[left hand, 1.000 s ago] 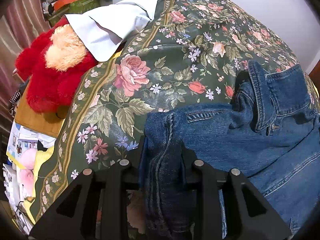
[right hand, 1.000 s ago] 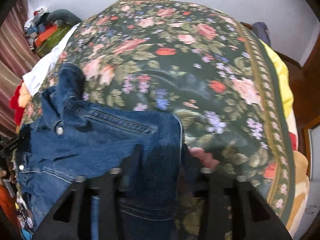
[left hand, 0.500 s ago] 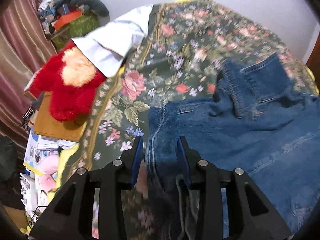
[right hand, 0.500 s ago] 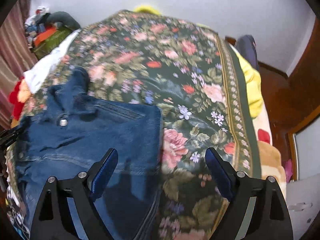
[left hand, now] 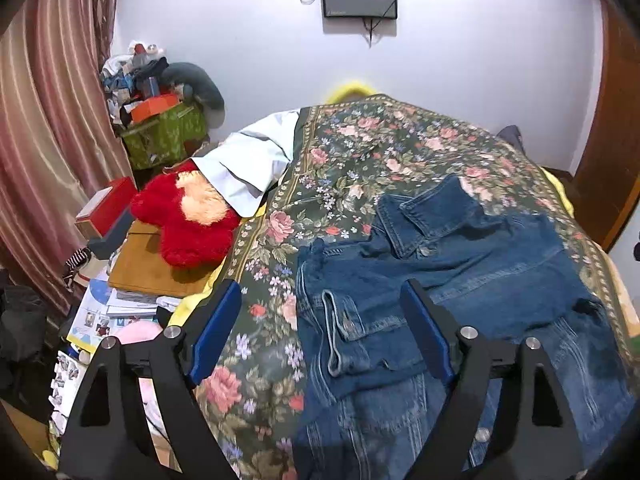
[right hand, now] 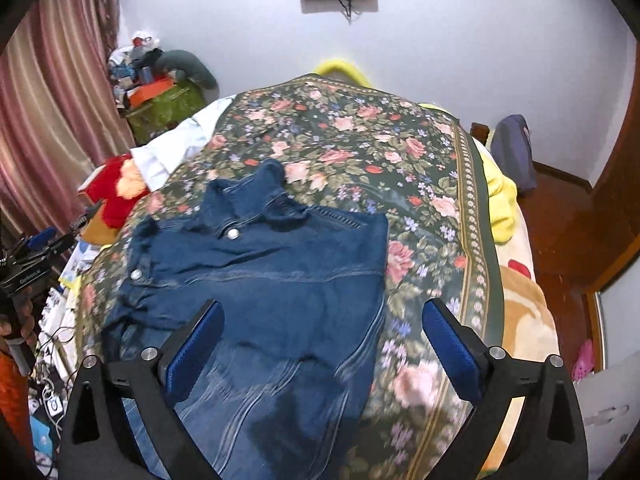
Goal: Fold large clothes
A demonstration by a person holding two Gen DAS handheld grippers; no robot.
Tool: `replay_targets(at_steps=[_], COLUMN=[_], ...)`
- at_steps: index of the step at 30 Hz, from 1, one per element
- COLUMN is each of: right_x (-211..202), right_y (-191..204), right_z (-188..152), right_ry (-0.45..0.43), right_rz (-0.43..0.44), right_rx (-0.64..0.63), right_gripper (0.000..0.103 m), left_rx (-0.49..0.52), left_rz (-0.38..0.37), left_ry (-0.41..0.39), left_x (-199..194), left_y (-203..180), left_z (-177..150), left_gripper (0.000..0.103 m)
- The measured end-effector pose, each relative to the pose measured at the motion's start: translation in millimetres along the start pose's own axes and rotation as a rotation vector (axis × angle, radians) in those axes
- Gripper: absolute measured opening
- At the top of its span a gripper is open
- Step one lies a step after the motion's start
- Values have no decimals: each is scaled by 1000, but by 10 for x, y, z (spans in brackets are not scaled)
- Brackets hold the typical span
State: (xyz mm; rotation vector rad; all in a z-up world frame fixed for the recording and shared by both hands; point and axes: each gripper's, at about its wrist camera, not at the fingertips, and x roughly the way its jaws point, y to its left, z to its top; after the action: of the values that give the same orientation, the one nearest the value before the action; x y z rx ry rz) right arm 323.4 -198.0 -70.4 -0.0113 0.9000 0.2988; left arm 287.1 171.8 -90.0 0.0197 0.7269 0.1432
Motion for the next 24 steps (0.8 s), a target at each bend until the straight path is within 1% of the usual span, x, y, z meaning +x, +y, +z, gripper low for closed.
replay_targets(at_steps=[1, 2, 4, 7, 10, 16, 20, 24], right_x=[-66, -94, -168, -214, -206, -132, -104, -47], right_y=[34, 45, 69, 54, 1, -86, -96, -73], right_z=[-64, -102, -242, -429, -686, -1179, -1468, -1621], right_ry=[0, 2, 16, 40, 82, 182, 224, 244], right_rz=[9, 13, 24, 34, 43, 91, 150, 226], right_rx=[-1, -1, 9, 29, 62, 118, 184, 227], right_gripper=[100, 101, 101, 101, 101, 101, 101, 99], left_rx=[-7, -17, -42, -55, -88, -208, -282, -349], left_rz=[-4, -10, -29, -24, -16, -18, -48, -89], left_ry=[4, 8, 13, 47, 123, 318, 412, 467], left_x=[-62, -106, -185, -220, -153, 70, 173, 230], left_y=[12, 26, 76, 146, 254, 542, 612, 637], left_z=[-47, -89, -230, -453, -759, -1522, -1931, -2192], left_gripper=[92, 94, 95, 95, 95, 95, 95, 95])
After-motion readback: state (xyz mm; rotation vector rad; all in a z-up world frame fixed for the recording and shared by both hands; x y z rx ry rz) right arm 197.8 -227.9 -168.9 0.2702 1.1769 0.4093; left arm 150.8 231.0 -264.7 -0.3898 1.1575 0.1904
